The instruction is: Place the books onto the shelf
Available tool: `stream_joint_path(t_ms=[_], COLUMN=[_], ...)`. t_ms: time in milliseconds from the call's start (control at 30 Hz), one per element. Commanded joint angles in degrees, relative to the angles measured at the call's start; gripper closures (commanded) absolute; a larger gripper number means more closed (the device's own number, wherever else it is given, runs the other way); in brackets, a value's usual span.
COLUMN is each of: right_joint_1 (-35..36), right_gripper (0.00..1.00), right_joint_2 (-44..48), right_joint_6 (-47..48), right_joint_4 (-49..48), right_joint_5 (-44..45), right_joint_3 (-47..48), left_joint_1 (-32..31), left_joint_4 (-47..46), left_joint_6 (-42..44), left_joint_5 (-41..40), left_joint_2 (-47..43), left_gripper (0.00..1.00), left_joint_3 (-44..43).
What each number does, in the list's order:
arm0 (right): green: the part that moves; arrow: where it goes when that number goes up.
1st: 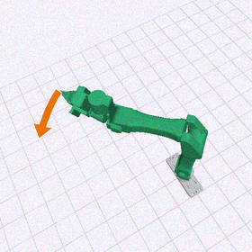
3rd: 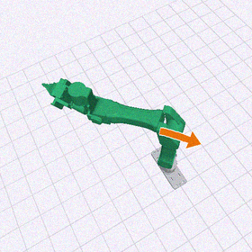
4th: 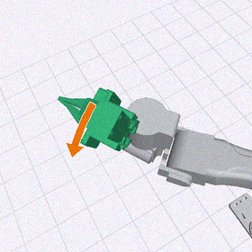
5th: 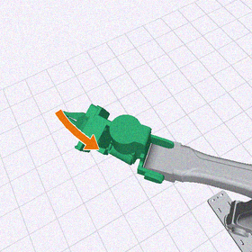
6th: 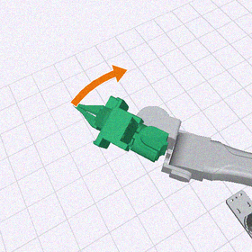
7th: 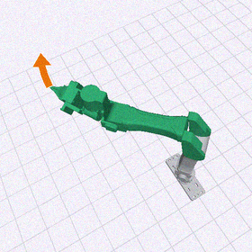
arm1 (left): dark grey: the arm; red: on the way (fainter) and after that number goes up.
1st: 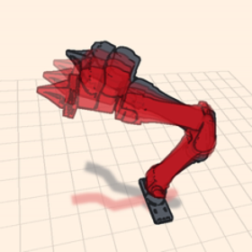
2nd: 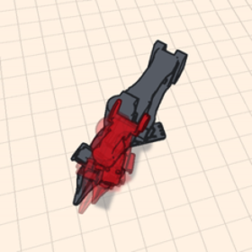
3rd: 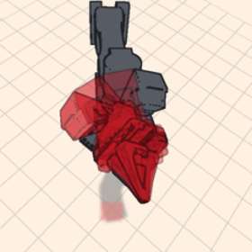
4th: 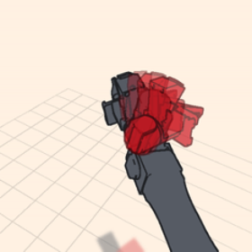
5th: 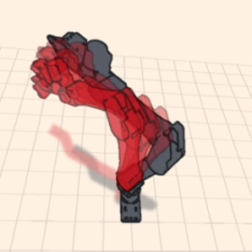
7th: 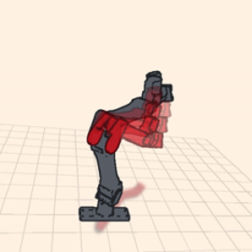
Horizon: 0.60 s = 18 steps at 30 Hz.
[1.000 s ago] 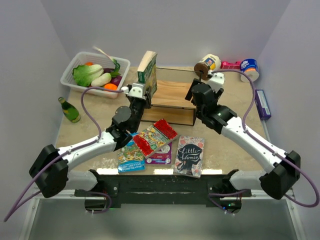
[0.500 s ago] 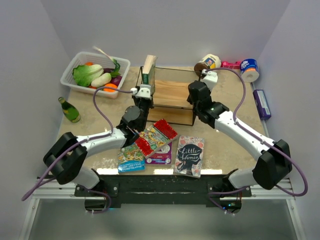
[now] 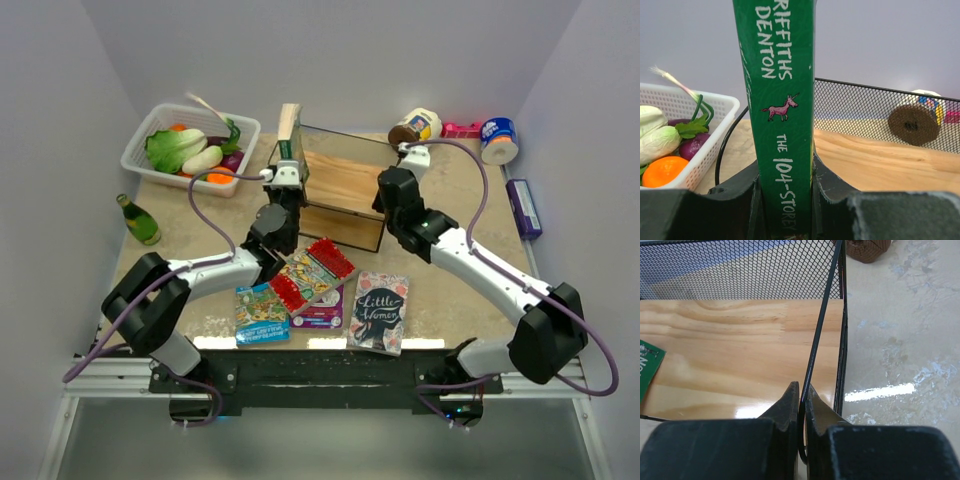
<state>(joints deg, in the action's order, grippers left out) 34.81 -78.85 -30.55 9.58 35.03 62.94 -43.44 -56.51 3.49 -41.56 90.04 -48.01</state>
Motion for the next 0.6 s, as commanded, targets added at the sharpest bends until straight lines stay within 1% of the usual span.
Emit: stream_joint_path(t_ms=[0,100,267,367,567], right_joint_1=[-0.4,-1.0,-4.8,-6.1,-6.5], right_gripper=[1.00,1.00,1.00,1.00,1.00], right_joint_2=[0.6,0.2,0.3,0.5,0.0], right_joint_6=[-2.2,-1.0,-0.5,-0.6,-0.9], right_joint_4=[-2.5,-2.6,-1.2,-1.4,-2.0], right_joint_5=[-1.7,-2.9,-8.5,-9.8,-11.7], right_joint_3=[-1.8,-1.7,-1.4,-2.1,-2.5], left_joint_1=[1.5,2.4,4.5,5.9,5.9], left_joint_4=[-1.0,-0.7,-1.1,-1.5,-8.5], left_joint_6=[-2.8,-2.7,0.4,2.0,8.5], left_joint_5=[-2.7,-1.5,4.6,7.7,10.3], left_joint_2=[1.8,2.0,0.8,0.9,3.5], left_gripper=[1.00,0.99,0.98,0.98,0.98], left_joint_3=[-3.1,-3.6,-3.5,-3.6,-2.3])
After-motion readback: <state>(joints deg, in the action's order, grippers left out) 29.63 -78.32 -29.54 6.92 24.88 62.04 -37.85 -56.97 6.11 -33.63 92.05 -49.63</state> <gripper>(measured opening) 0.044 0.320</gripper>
